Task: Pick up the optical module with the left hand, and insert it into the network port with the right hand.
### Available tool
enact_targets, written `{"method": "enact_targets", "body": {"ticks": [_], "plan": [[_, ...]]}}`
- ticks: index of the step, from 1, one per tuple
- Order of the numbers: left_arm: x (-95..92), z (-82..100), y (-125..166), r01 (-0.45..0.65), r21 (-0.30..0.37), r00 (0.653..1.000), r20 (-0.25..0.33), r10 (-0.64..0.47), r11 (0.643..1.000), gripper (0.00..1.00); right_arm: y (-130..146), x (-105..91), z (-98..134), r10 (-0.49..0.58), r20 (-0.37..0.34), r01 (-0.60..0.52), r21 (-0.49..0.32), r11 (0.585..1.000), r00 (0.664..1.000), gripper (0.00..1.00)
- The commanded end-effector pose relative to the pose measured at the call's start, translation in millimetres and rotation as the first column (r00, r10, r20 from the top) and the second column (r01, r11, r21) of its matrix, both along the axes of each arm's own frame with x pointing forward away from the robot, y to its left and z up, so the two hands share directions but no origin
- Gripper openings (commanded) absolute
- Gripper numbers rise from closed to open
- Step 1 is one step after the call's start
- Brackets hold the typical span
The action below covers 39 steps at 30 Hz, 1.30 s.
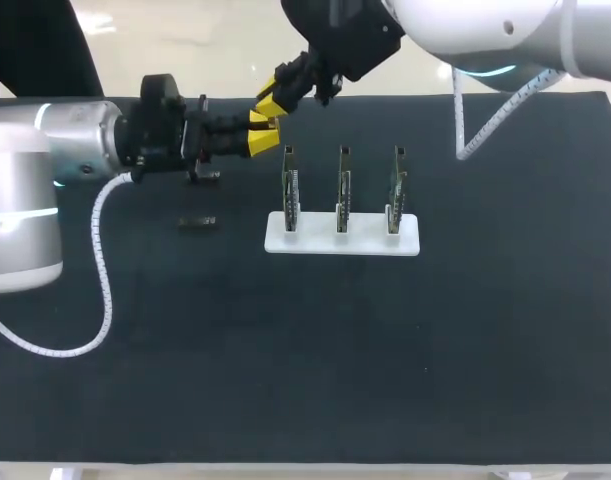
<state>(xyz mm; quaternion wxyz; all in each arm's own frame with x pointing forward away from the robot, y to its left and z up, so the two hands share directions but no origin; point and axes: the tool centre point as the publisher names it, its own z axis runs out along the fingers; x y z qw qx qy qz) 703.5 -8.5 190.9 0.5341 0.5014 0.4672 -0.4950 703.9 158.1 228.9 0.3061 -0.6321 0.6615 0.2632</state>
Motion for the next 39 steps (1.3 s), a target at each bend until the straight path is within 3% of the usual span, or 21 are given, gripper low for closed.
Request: {"method": "enact_targets", "body": {"ticks": [1,14,22,29,39], "plan": [[-0.7,-1.2,-0.7,-0.005,-0.001,1.000,0.002,0.005,1.000,1.00,1.8,3.1,1.6,0.005,-0.005,-0.005,-0.002,1.000,1.000,0.00],[6.2,-3.3,2.6,-0.028,0.016,0.999,0.017,0.028,0.999,1.00,-0.5,6.6,2.8,0.019,-0.019,-0.019,0.000,1.000,1.000,0.00],[17.9,-2.4,29.1,-0.056,0.164,0.998,-0.009,0.058,0.985,1.00,-2.8,10.2,2.5,0.029,-0.020,-0.029,0.002,1.000,0.999,0.00],[24.5,-6.1,62.8,-0.025,0.317,0.998,-0.039,0.040,0.948,1.00,-3.0,12.2,2.4,0.036,-0.022,-0.036,0.007,0.999,0.999,0.00],[31.4,-6.6,106.2,0.005,0.454,0.999,-0.045,0.018,0.891,1.00,-1.0,16.8,2.0,0.042,-0.025,-0.042,0.012,0.999,0.999,0.00]]}}
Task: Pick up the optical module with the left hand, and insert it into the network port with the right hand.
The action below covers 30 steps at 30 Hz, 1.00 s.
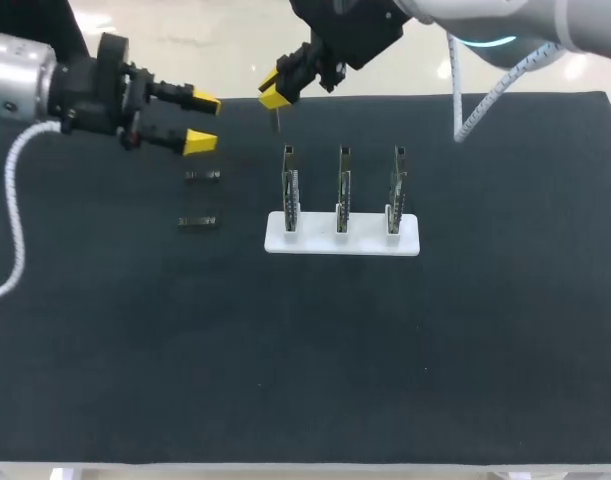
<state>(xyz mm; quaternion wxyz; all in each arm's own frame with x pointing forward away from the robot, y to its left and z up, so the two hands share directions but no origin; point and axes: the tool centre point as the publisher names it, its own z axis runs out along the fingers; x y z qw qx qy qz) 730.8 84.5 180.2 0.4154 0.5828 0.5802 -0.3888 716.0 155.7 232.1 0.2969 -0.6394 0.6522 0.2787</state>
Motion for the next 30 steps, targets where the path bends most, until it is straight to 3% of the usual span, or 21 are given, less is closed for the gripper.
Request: {"method": "enact_targets", "body": {"ticks": [1,10,12,30], "plan": [[4.4,4.0,17.0,0.029,0.062,1.000,-0.012,-0.028,0.998,1.00,1.5,5.7,-1.3,0.008,-0.002,-0.008,0.001,1.000,1.000,0.00],[-1.4,8.0,51.7,0.083,0.097,0.997,-0.018,-0.081,0.992,1.00,3.7,13.1,-2.8,0.029,0.005,-0.029,0.006,1.000,1.000,0.00],[-1.8,10.2,58.4,0.111,0.092,0.993,-0.051,-0.106,0.990,1.00,4.9,14.1,-3.0,0.036,0.004,-0.036,0.013,0.999,0.999,0.00],[-1.8,10.2,58.4,0.111,0.092,0.993,-0.051,-0.106,0.990,1.00,6.6,15.0,-3.7,0.041,0.001,-0.041,0.014,0.999,0.999,0.00]]}}
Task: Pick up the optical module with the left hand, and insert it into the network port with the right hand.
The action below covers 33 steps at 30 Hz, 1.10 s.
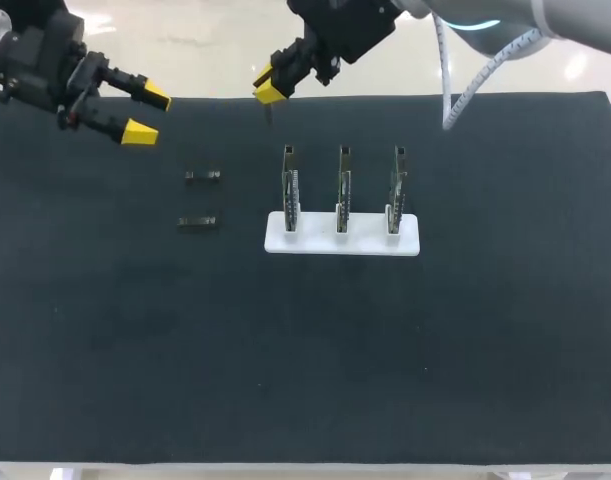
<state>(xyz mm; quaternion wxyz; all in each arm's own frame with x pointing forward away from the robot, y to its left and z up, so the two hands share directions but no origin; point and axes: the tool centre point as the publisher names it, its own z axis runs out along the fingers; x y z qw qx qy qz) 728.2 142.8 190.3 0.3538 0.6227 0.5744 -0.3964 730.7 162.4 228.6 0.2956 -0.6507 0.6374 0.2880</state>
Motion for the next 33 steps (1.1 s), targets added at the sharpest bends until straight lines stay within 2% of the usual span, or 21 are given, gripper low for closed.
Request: {"method": "enact_targets", "body": {"ticks": [1,7,9,14,33], "plan": [[0.8,0.0,0.1,0.002,0.003,1.000,-0.002,-0.002,1.000,1.00,-0.1,0.3,-0.2,0.001,0.000,-0.001,0.002,1.000,1.000,0.00],[0.8,0.0,0.1,0.002,0.003,1.000,-0.002,-0.002,1.000,1.00,-6.4,2.9,-4.6,0.016,0.013,-0.016,-0.006,1.000,1.000,0.00],[0.8,0.0,0.1,0.002,0.003,1.000,-0.002,-0.002,1.000,1.00,-8.7,4.2,-8.6,0.015,-0.006,-0.015,0.021,1.000,1.000,0.00],[0.8,0.0,0.1,0.002,0.003,1.000,-0.002,-0.002,1.000,1.00,-9.6,2.3,-14.8,-0.002,0.007,0.001,0.048,0.999,1.000,0.00],[0.8,0.0,0.1,0.002,0.003,1.000,-0.002,-0.002,1.000,1.00,-15.8,6.7,-39.5,0.007,0.023,-0.009,0.095,0.995,1.000,0.00]]}}
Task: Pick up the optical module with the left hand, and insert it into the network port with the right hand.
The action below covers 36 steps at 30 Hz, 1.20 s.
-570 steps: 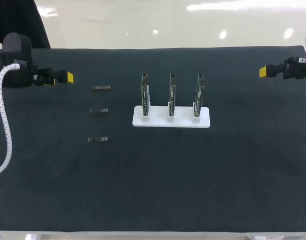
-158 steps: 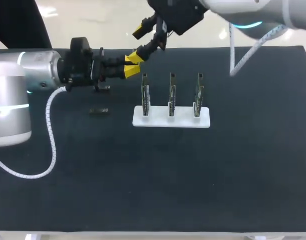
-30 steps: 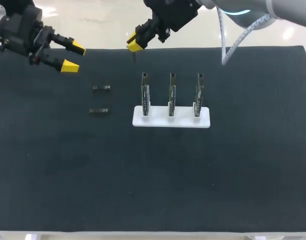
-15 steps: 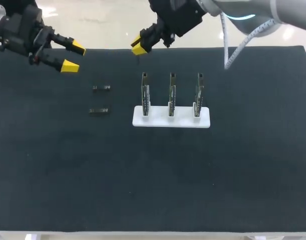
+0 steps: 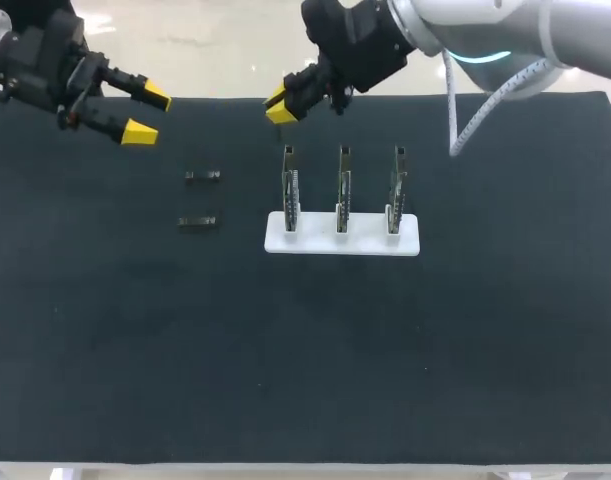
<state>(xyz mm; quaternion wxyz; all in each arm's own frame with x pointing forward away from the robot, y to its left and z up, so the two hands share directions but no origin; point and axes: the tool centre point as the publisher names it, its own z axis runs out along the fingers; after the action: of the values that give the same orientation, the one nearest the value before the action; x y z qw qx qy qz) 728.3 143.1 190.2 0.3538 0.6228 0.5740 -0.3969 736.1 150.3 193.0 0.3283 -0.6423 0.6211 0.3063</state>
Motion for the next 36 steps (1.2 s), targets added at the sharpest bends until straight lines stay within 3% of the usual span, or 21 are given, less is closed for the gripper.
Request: {"method": "enact_targets", "body": {"ticks": [1,36], "plan": [[0.8,0.2,-0.2,0.001,0.004,1.000,-0.001,-0.001,1.000,1.00,-4.2,1.5,-4.7,0.005,0.001,-0.005,0.016,1.000,1.000,0.00],[0.8,0.2,-0.2,0.001,0.004,1.000,-0.001,-0.001,1.000,1.00,-11.7,4.1,-11.7,0.001,0.000,-0.001,0.006,1.000,1.000,0.00]]}}
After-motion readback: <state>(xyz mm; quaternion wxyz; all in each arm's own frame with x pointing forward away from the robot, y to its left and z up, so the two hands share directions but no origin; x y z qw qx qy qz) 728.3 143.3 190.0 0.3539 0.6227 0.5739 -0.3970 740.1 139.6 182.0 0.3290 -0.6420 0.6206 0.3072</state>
